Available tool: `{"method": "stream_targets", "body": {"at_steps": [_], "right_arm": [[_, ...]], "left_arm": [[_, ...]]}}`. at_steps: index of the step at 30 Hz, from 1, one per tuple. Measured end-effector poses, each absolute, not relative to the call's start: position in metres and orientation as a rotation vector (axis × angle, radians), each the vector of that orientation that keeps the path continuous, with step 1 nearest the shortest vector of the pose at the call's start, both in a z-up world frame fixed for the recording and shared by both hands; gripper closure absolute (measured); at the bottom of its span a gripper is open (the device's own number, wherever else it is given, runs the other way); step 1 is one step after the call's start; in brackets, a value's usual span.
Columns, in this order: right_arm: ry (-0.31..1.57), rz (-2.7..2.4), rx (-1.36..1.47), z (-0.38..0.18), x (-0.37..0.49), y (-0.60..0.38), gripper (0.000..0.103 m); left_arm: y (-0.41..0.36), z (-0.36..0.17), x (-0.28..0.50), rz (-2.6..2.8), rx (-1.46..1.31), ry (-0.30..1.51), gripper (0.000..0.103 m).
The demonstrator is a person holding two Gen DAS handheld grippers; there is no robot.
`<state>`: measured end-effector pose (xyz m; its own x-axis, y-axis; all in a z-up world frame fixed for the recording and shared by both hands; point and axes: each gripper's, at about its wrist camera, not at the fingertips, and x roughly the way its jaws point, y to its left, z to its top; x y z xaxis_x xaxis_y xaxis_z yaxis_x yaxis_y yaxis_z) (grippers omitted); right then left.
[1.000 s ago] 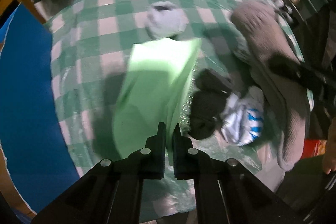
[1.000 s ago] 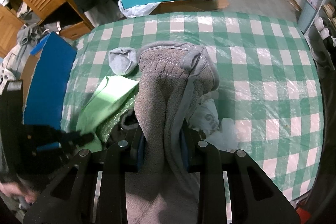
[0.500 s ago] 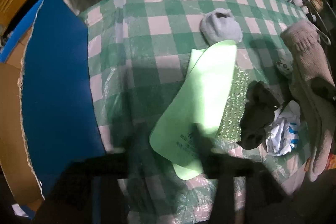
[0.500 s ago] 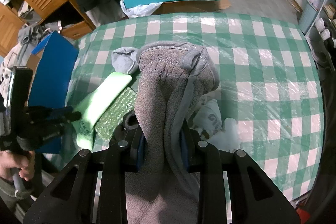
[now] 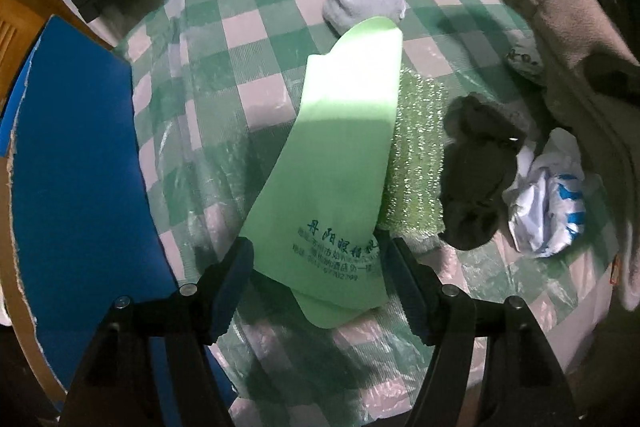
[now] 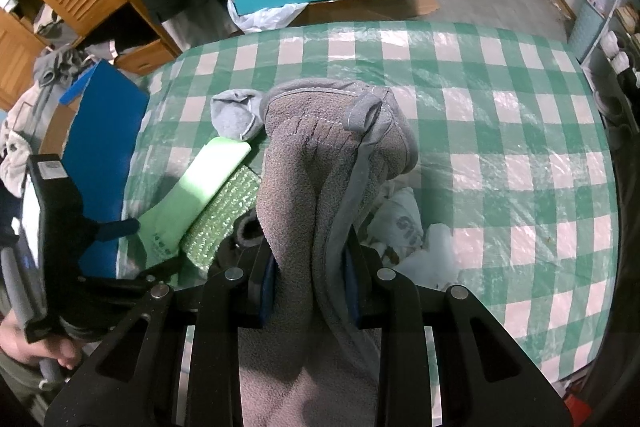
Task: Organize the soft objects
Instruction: 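Close the left gripper on the light green cloth's edge, then carry the green cloth with the left gripper while the right gripper carries the slipper toward the box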
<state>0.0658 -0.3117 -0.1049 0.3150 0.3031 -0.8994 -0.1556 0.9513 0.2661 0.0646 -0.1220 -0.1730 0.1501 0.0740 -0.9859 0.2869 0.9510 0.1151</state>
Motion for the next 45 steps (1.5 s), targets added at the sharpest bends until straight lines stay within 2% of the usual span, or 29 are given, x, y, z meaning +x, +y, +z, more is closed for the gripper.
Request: {"method": "stream_targets", "body": {"at_steps": [9,11,13,14,16,18,30,40,45], "right_arm": [[1.212,0.304,0.141,-0.104,0.065,-0.312,0.076],[1.212,0.304,0.141,-0.105,0.065,-0.312,0.076],[1.213,0.303,0.143,-0.104,0.065,-0.312,0.076],[1.213,0.303,0.144,-0.104,0.065,-0.311,0.076],[1.212,0.305,0.144,-0.103,0.065,-0.311,0.076],[1.210,0.307,0.143,-0.101,0.065,-0.308,0.076],[1.195,0.318,0.131,-0.091,0.064,-0.299,0.076],[1.151,0.329,0.114,-0.074,0.059,-0.288,0.076],[1.134,0.339,0.104,-0.065,0.056,-0.283,0.076]], "left_arm": [[-0.137,-0.181,0.062,-0.153,0.331,1.371,0.033],[-0.135,-0.182,0.063,-0.155,0.337,1.361,0.037],[-0.130,-0.179,0.058,-0.153,0.349,1.344,0.054],[-0.125,-0.175,0.054,-0.152,0.352,1.341,0.059],[-0.119,-0.172,0.054,-0.158,0.333,1.343,0.086],[-0.115,-0.169,0.053,-0.166,0.300,1.355,0.096],[-0.096,-0.135,0.053,-0.182,0.152,1.306,0.099],[-0.079,-0.074,0.052,-0.216,0.079,1.152,0.099],[-0.076,-0.060,0.056,-0.225,0.066,1.108,0.099]]}}
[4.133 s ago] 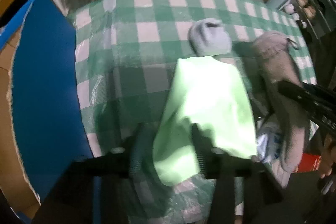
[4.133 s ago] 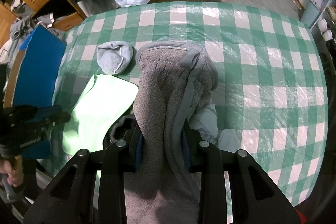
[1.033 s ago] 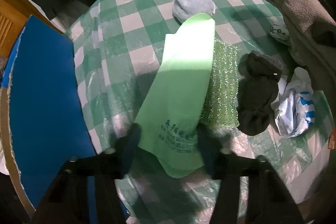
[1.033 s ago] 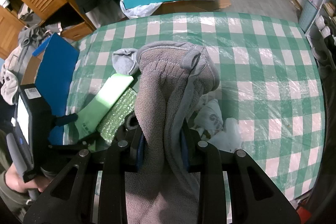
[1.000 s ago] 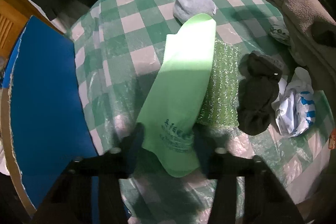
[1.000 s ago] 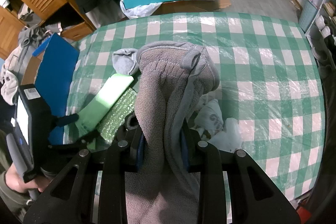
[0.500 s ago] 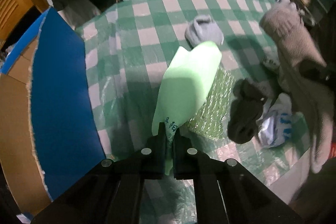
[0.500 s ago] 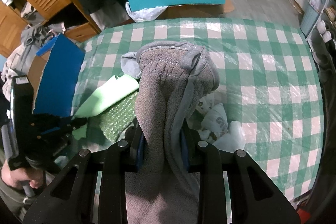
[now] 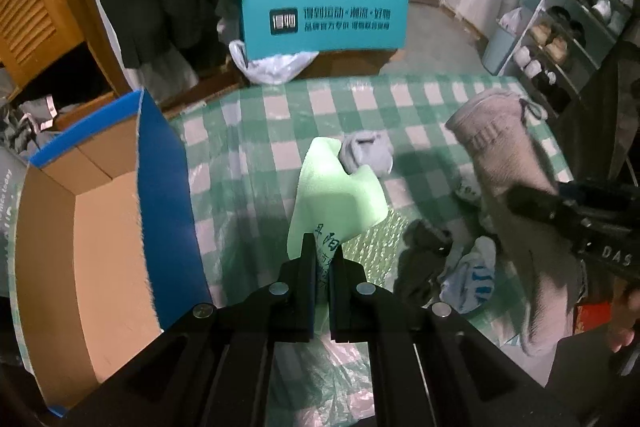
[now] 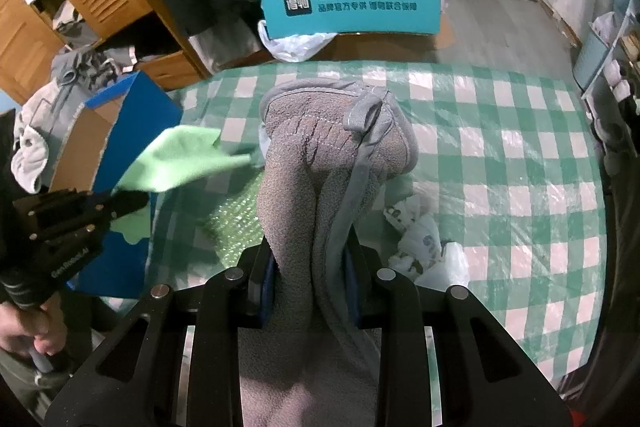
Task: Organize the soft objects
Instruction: 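Carry the green cloth with the left gripper while the right gripper carries the slipper toward the box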
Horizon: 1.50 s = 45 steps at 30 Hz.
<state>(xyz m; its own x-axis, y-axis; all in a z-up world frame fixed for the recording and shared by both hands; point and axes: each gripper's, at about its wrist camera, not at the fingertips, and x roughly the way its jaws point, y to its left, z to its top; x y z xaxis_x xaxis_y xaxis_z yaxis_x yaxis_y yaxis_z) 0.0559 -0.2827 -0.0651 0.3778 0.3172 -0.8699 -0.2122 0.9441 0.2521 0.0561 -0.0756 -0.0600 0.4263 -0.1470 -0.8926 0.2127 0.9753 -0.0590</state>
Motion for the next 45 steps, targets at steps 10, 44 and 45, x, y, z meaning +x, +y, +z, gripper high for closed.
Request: {"method": "stream_targets", "body": {"at_steps": [10,44,45], "right_arm": [[1.091,0.378,0.089,-0.042,0.053,-0.261,0.076],[1.039,0.568,0.007,0.011,0.074,-0.104,0.076],[1.041,0.575,0.004,0.012,0.074,-0.099,0.076]], "left_arm": [[-0.064,-0.031,0.045,-0.205,0.063,1.025,0.099],[0.080,0.006,0.006,-0.012,-0.059,0.903,0.099],[0.085,0.005,0.006,-0.005,-0.066,0.906,0.099]]}}
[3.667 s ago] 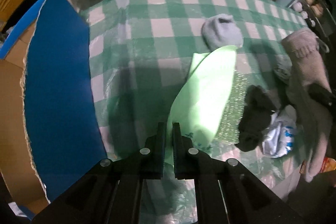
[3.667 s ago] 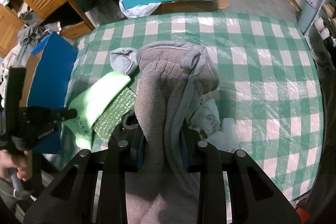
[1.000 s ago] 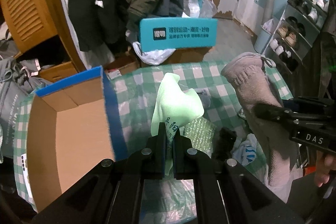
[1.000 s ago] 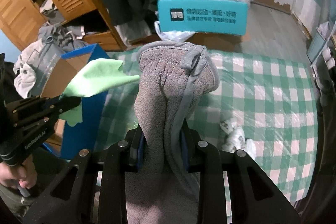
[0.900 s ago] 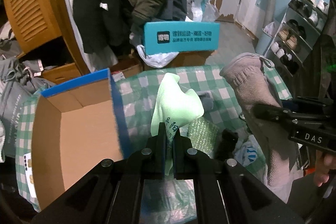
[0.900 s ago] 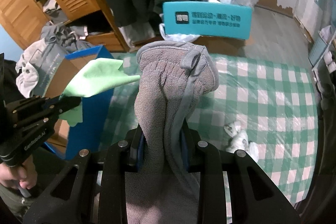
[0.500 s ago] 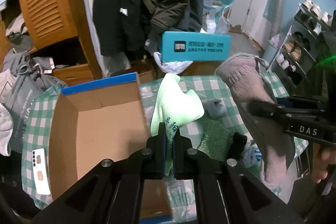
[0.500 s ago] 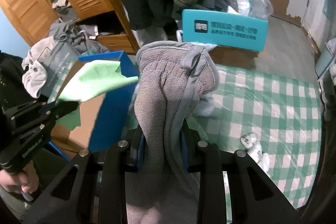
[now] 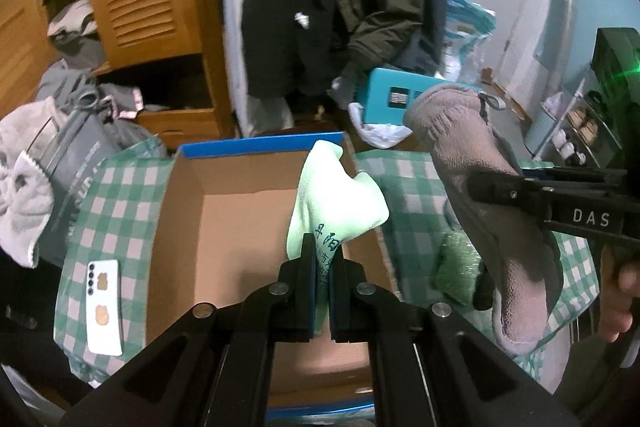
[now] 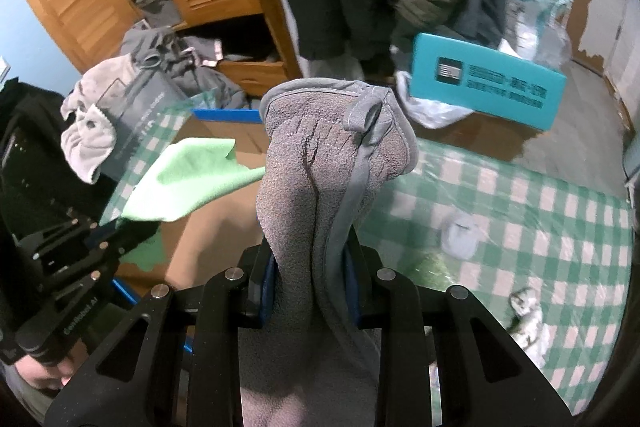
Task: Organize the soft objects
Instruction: 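Carry the green cloth with the left gripper while the right gripper carries the slipper toward the box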
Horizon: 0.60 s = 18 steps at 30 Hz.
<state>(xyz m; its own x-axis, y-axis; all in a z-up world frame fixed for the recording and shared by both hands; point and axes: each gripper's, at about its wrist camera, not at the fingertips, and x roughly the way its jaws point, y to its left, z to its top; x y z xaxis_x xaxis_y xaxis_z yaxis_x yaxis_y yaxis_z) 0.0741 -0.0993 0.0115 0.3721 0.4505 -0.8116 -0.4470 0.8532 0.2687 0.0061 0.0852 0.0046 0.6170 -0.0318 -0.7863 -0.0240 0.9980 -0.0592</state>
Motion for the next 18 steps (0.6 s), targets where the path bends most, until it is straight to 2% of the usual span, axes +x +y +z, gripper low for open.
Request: {"method": "stream_targets", "body": {"at_steps": [18], "right_arm": [[1.119,0.666,-0.046,-0.008,0.084,0.007,0.076]], "left_arm": [[0.143,-0.023,0.002,0.092,-0.125,0.958,0.099]]}}
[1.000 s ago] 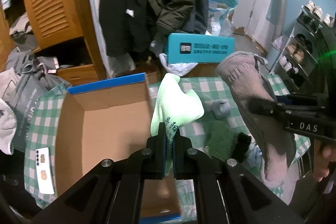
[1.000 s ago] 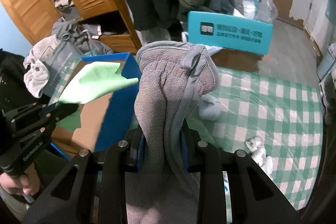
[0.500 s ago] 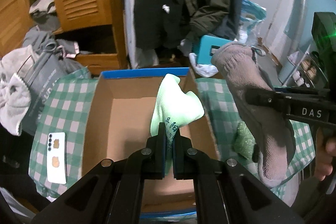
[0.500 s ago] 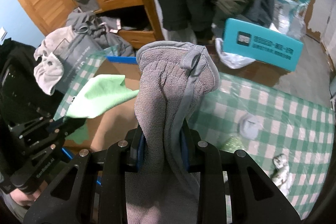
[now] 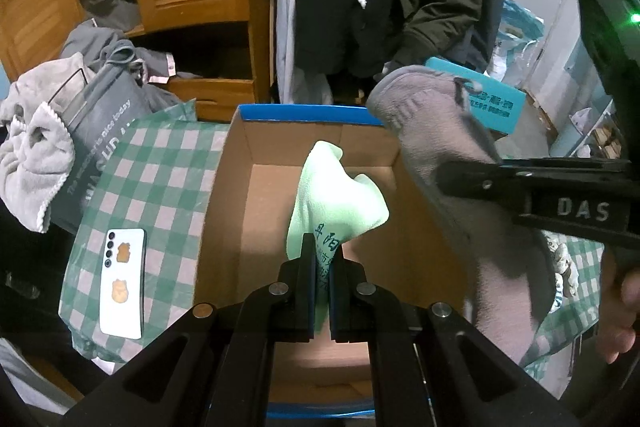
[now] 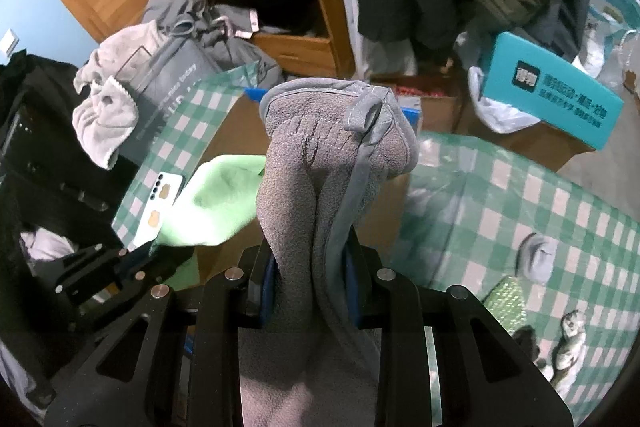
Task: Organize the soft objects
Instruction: 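Carry the green cloth with the left gripper while the right gripper carries the slipper toward the box, then lower both items into the box and open both grippers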
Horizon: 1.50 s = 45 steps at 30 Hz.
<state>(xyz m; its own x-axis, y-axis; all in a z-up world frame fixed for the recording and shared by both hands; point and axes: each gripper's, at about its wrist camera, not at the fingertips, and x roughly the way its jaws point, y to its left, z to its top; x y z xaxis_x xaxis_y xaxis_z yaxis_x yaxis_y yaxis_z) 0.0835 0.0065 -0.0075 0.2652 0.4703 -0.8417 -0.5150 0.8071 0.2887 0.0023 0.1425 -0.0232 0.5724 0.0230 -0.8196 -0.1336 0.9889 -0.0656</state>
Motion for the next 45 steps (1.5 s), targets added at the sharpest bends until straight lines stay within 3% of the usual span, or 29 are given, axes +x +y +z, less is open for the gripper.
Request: {"method": "stream_targets", "body": {"at_steps": [7,11,14,16,18,21,35,45], "right_arm": [[1.155,0.666,-0.065,-0.024,0.088,0.026,0.076],[1.169,0.671,-0.066,-0.028,0.090,0.032,0.068],[1.167,0.677,-0.079,-0.029,0.090,0.036,0.059],[1.160,0.672,-0.084,-0.028,0.091,0.038,0.055],[1.156,0.668,-0.082,-0.028,0.092,0.037,0.045],[1.149,0.666,-0.084,-0.026,0.092,0.036,0.039],[1.121,0.649,-0.080,-0.013,0.090,0.016,0.035],[1.111,0.609,-0.066,-0.010,0.088,-0.015,0.032]], "left_arm": [[0.151,-0.030,0.001,0.112,-0.133,0.974,0.098],[0.153,-0.035,0.003,0.125,-0.124,0.988,0.096],[0.155,-0.036,0.003,0.143,-0.121,0.992,0.086],[0.157,-0.036,0.003,0.160,-0.123,0.985,0.066],[0.159,-0.034,0.002,0.165,-0.123,0.975,0.065],[0.160,-0.034,0.002,0.166,-0.129,0.976,0.062],[0.146,-0.031,0.004,0.137,-0.112,0.964,0.058],[0.125,-0.029,0.008,0.105,-0.080,0.960,0.050]]}}
